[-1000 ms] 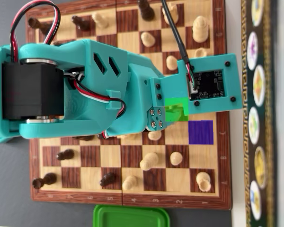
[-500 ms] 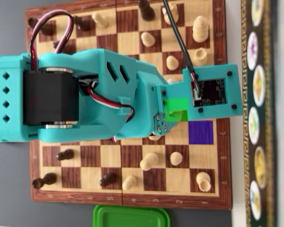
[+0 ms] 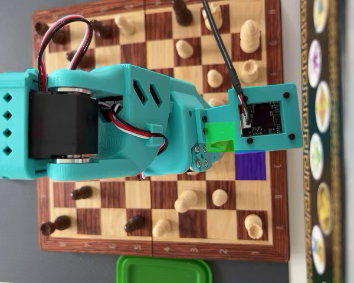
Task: Play chess
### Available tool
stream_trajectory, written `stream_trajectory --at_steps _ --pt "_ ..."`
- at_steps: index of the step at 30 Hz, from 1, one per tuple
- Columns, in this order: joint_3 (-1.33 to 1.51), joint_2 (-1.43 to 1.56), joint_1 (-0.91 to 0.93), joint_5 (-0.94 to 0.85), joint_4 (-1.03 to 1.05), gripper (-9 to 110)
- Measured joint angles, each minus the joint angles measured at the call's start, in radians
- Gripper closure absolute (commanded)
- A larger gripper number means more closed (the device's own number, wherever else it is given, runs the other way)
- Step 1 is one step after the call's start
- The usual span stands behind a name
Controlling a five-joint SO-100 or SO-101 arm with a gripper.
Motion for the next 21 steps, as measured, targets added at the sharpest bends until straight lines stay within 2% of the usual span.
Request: stream_trajectory --at_steps 6,21 --pt "0.000 0.000 0.000 0.000 0.000 91" --pt "0.000 0.000 0.000 0.000 0.000 90"
